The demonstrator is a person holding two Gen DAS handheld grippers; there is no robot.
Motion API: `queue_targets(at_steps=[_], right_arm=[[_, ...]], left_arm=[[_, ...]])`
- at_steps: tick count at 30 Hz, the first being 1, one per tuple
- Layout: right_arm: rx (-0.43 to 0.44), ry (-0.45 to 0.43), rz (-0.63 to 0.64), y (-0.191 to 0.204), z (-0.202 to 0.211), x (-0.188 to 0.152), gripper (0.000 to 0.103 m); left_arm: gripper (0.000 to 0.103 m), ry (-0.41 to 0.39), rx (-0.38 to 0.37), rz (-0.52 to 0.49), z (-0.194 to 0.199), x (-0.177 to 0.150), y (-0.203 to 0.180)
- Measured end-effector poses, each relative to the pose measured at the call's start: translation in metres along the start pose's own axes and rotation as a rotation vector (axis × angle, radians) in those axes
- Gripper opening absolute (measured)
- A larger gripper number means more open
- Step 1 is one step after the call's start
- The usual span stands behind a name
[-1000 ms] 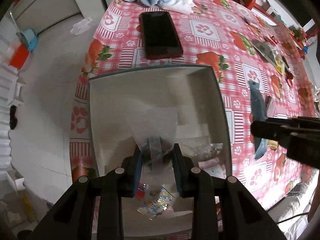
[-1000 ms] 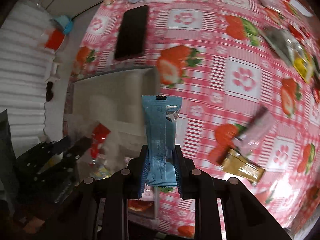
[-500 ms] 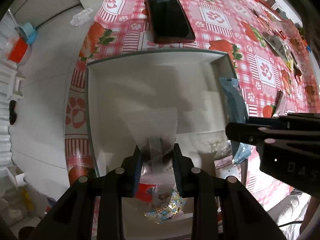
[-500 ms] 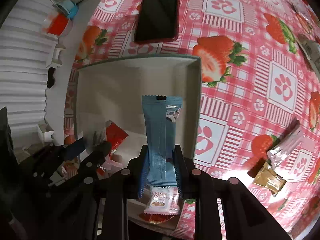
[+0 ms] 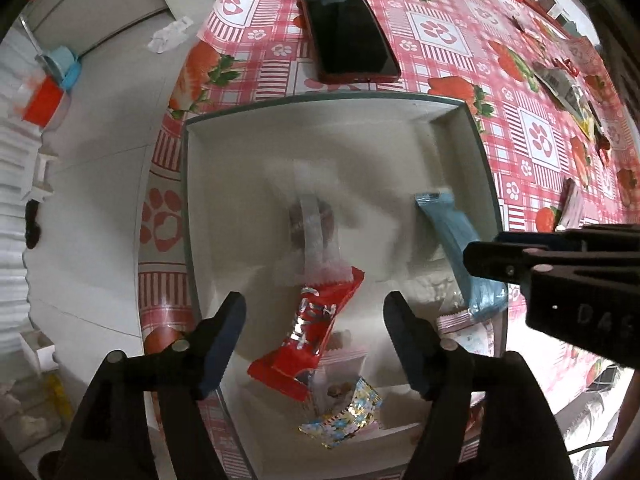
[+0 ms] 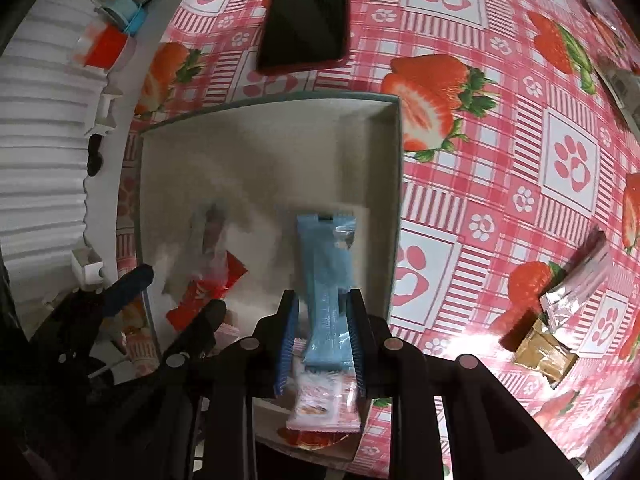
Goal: Organize snacks
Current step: 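Open both grippers to drop the clear packet and blue bar into the tray, then move back to the table and grasp the pink bar with the left gripper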
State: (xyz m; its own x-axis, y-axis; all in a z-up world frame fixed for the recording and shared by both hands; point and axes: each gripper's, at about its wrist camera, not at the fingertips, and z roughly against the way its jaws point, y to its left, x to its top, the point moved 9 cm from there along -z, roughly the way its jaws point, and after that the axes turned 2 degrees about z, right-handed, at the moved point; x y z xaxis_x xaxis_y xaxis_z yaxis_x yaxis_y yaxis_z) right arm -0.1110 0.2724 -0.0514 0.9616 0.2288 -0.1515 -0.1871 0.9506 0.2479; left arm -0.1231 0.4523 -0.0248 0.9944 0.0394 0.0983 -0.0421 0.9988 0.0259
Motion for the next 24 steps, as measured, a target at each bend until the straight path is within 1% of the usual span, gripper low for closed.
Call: queue_targets(at_steps=[1, 2, 3, 4, 7, 12, 15, 19, 24], right_arm=[[-0.003, -0.004, -0.006, -0.004, 0.003, 0.0, 0.045], [-0.009, -0.013, -0.014, -0.007, 0.005, 0.0, 0.074], [-0.017, -0.029, -0.021, -0.011, 0.009, 0.001, 0.084], [-0.024, -0.046, -0.026, -0.015, 0.013, 0.001, 0.084], [-0.028, -0.061, -0.046, -0.027, 0.021, 0.0, 0.084], [-0.056, -0.089, -0.145, -0.074, 0.031, -0.014, 0.084], [-0.099, -0.067, -0.189, -0.111, 0.028, -0.03, 0.084], [-0.184, -0.026, -0.215, -0.161, 0.022, -0.059, 0.084], [-0.248, 0.022, -0.202, -0.198, 0.011, -0.088, 0.084]], left_arm=[[0.077, 0.0, 0.004, -0.003, 0.0, 0.0, 0.0], [0.077, 0.0, 0.007, -0.004, 0.0, 0.0, 0.0], [0.078, 0.0, 0.007, -0.006, 0.001, -0.001, -0.001], [0.078, 0.0, 0.007, -0.007, 0.001, -0.001, -0.001], [0.078, 0.0, 0.014, -0.019, 0.005, -0.002, -0.005], [0.078, 0.004, 0.01, -0.04, 0.007, -0.004, -0.014], [0.079, 0.004, 0.009, -0.059, 0.009, -0.006, -0.022], [0.079, 0.011, 0.01, -0.082, 0.012, -0.011, -0.035], [0.079, 0.019, 0.016, -0.11, 0.012, -0.015, -0.054]])
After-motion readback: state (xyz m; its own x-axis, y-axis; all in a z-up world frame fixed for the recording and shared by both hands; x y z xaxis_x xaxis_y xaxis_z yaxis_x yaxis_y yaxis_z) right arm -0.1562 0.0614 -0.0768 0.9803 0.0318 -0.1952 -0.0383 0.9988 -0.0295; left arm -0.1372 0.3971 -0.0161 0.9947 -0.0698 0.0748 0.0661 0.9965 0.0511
